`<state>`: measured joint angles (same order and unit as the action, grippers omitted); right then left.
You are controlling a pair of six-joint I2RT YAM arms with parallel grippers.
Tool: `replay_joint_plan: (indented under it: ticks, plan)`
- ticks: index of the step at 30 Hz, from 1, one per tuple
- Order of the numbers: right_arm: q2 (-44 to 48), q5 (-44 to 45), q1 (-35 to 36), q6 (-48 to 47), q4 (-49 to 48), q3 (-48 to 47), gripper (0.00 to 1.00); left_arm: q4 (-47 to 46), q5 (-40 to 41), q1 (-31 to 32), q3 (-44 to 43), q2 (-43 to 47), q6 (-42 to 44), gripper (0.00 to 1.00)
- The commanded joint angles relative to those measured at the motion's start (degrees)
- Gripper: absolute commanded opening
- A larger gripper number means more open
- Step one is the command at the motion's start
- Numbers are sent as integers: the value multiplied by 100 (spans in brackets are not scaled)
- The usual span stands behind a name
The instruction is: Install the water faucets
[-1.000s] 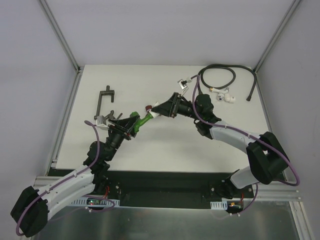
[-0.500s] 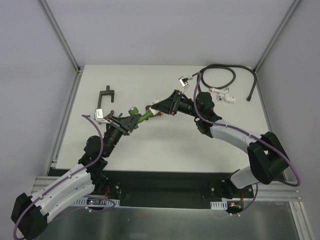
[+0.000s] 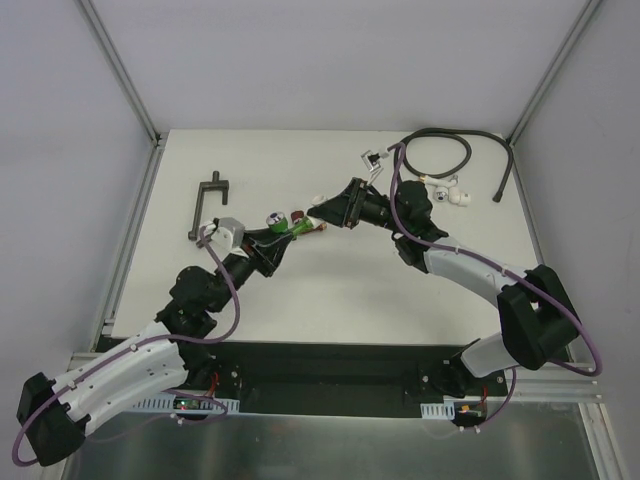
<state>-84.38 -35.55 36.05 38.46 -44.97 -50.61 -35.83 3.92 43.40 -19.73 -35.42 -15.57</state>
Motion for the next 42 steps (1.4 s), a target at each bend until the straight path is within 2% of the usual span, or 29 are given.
replay_joint_plan:
  ticks: [1,5,11,18,23,24,26,29,30,33,34,37,42]
  plan:
    - [-61,-66,236,-198,515,-379,2,673,-1061,968,-365,-334,2847,0]
    - [-114,-92,218,-233,630,-458,2,858,-779,1320,-392,-448,3839,0]
    - [-193,-171,121,-216,691,-494,2,1218,-419,1601,-383,-650,4685,0]
    - [-263,-207,60,-286,876,-573,2,1518,793,1970,-506,-1282,5336,0]
    - [-298,-215,25,-321,885,-599,2,1211,1101,2006,-497,-1547,5170,0]
    - [-298,-215,16,-330,902,-599,2,1010,1163,2006,-445,-1547,5126,13]
    - [-298,-215,-28,-321,902,-564,2,816,1321,2006,-401,-1486,4890,21]
    - [-263,-198,-194,-321,902,-485,2,569,1471,1997,-357,-1354,4539,37]
    - [-246,-189,-230,-330,911,-468,2,525,1532,2006,-330,-1319,4459,50]
    - [-176,-180,-406,-321,946,-380,2,463,1646,1989,-339,-1178,4098,69]
    - [-149,-163,-450,-330,964,-362,2,481,1725,1988,-348,-1100,4019,78]
    - [-18,-101,-669,-391,1113,-274,2,604,1936,1988,-383,-863,3667,89]
    - [307,136,-1170,-813,1936,-195,2,1155,2323,1936,-461,-247,3009,96]
